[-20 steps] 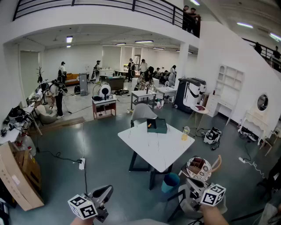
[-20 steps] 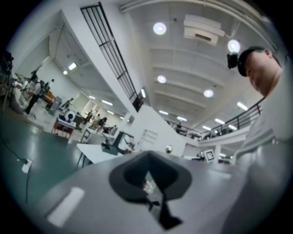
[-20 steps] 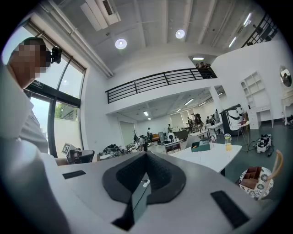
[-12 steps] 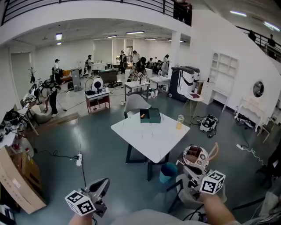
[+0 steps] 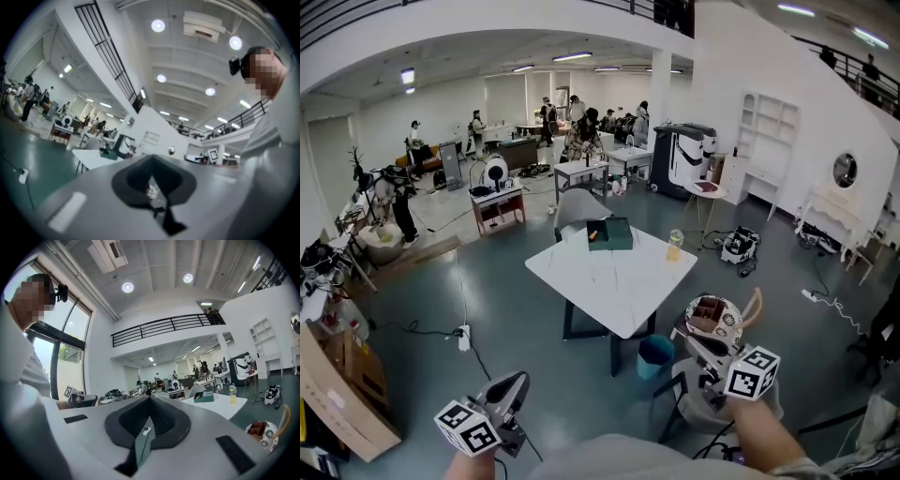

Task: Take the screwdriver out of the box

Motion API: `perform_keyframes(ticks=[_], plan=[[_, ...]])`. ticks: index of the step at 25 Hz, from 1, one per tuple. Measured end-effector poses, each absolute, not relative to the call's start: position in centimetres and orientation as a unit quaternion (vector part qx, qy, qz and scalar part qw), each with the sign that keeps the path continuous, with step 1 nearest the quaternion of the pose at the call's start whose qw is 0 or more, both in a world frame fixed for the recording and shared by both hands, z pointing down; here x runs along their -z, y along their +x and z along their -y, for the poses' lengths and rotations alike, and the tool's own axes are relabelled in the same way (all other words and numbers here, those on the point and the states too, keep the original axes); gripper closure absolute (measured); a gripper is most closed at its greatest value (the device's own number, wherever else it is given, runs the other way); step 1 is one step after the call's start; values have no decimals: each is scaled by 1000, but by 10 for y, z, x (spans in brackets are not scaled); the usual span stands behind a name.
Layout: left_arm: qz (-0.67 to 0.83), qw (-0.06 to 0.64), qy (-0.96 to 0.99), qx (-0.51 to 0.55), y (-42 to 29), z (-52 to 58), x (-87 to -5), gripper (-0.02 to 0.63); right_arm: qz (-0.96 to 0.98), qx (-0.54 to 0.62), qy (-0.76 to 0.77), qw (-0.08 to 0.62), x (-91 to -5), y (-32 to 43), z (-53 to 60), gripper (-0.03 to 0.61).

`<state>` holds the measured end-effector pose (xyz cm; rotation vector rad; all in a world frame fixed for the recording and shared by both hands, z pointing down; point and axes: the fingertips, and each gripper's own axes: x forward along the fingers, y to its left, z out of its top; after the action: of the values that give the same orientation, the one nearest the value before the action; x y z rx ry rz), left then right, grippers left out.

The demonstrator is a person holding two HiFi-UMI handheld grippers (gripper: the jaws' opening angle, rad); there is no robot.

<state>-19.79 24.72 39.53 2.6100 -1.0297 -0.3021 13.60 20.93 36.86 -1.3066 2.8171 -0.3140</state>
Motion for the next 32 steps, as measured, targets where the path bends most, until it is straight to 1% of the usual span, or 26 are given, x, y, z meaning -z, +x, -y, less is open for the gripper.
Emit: perform_keyframes(ticks=[9, 25, 32], plan=[[362, 158, 913, 99, -169, -242, -393, 611, -910, 78, -408, 19, -361, 156, -208, 571], [369, 159, 913, 74, -79, -238, -395, 611, -919, 106, -378, 31, -389, 231, -204, 571], [365, 172, 913, 64, -71, -224, -406, 611, -915, 124, -382, 29, -404, 238, -193, 571]])
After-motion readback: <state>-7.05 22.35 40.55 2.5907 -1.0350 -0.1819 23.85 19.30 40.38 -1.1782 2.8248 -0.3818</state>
